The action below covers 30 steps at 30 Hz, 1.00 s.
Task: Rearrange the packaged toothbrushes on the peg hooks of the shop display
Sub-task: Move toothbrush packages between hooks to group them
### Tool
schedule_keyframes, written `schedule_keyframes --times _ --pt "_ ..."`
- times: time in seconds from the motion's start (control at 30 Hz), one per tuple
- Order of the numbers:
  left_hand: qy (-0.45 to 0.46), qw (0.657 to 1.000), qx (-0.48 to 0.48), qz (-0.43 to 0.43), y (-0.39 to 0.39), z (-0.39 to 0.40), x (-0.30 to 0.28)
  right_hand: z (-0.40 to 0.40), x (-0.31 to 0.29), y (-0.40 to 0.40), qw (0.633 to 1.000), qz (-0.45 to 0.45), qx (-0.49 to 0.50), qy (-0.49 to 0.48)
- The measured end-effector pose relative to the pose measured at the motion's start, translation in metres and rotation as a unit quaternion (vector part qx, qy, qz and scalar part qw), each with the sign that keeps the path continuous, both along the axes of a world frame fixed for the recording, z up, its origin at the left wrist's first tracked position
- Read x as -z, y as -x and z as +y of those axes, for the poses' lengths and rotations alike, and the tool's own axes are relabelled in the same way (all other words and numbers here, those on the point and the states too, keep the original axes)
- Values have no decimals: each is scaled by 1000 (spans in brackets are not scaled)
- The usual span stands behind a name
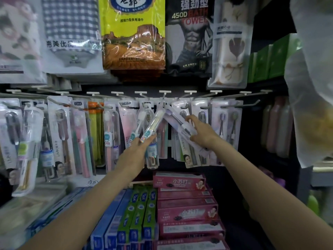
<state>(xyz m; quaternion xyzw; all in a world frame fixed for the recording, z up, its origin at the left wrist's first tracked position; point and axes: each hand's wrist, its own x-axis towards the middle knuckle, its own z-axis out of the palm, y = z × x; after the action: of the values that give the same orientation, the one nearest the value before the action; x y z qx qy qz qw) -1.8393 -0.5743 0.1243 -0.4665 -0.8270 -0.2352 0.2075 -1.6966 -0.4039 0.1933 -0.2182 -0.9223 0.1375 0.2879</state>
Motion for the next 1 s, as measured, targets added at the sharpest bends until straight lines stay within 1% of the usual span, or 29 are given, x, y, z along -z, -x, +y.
schedule_keyframes --times 0.13,0.23,0.27,0.4,0.47,0.53,0.6,0.67,0.7,0.73,0.77,0.8,0.93,1.0 --pt "17 1000 -6 5 -2 -3 -1 6 -10 1 998 -40 21 -49" --pt "20 1000 -6 11 -6 -3 -3 5 -1 -1 990 -117 5 -84" --pt "22 1000 -5 9 -8 -4 -4 6 5 -3 990 -120 4 -78" --pt "34 999 -10 17 -13 -6 -4 6 30 -19 998 -56 8 -25" --pt "31 999 -17 19 -14 -4 -2 11 47 -30 999 -35 5 29" --pt "29 999 -20 20 -16 1 1 16 66 -43 995 14 26 99" --pt "26 999 -18 17 -18 9 5 22 84 -56 973 124 43 192" --pt "18 1000 -16 14 -21 17 10 27 99 -68 927 248 52 277" --pt "14 1000 -15 12 -24 22 12 29 103 -74 907 291 64 297" --pt "10 1000 -14 9 -28 26 14 32 106 -78 895 316 83 304" --pt "5 1000 -13 6 -32 29 16 34 108 -81 890 329 100 300" --pt "-1 1000 -13 4 -35 33 18 36 107 -84 893 331 114 284" --pt "-18 1000 -13 5 -44 35 19 39 87 -86 931 293 116 184" --pt "-18 1000 -15 -1 -46 33 18 42 75 -83 936 292 141 136"
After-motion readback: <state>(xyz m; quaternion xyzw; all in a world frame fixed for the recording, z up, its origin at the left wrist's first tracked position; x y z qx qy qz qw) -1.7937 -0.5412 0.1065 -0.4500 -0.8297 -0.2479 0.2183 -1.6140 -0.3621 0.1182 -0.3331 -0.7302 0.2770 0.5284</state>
